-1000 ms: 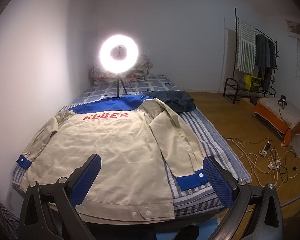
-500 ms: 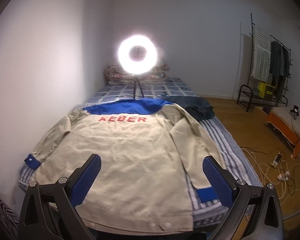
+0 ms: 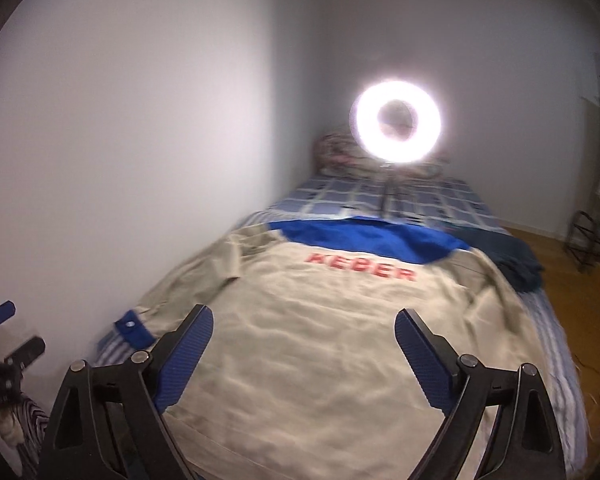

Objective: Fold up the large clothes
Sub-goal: 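Grasp the blue cuff of the jacket sleeve with the right gripper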

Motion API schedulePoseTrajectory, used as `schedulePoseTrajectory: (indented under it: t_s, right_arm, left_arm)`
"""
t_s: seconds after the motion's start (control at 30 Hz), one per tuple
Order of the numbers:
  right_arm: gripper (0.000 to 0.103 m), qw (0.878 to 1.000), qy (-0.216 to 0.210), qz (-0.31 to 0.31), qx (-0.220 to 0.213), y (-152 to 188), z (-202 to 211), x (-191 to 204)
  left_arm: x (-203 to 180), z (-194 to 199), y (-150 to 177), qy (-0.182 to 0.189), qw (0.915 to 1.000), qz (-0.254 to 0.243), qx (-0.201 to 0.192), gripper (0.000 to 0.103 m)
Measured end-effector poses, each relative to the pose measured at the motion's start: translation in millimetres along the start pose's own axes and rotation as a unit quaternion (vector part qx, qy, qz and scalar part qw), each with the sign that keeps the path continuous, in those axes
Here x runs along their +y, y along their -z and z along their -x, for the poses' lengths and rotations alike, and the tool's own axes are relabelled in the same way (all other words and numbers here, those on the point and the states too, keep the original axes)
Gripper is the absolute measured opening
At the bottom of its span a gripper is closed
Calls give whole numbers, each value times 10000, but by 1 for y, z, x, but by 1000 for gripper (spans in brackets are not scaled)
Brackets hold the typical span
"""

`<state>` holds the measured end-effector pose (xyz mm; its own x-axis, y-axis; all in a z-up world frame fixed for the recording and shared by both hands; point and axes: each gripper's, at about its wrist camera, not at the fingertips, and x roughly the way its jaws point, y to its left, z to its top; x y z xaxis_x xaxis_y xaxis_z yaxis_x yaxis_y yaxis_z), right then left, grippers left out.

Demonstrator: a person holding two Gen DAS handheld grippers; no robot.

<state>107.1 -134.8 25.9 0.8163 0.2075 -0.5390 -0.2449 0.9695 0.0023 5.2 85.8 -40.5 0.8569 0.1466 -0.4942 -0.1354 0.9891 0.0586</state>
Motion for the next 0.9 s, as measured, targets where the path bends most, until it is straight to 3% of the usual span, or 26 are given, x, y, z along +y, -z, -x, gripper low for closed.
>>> schedulePoseTrajectory:
  t_s: [0.17,0.33,0.6,0.7,0.9]
  right_arm:
    - [81,9971,-648,319,240,-10,-45,38]
    - [74,9880,-1301,656,517,-15,-84,78]
    - [61,9481,-2654,1152,1321,-2,-157,162]
    - [57,9346,-2918,1208,1636,8,-181,189]
    - [57,9107,-3257,1543,2020,40,-227,252]
  left_arm:
    - [8,-2,11,48,9999,50,106,102]
    - [15,-6,21,54,9997,62,218,93]
    - [34,-13,43,99,9970,348,686,77]
    - [42,-9,45,103,9959,520,733,71]
    - [63,-1,52,-25,9941,790,742,71]
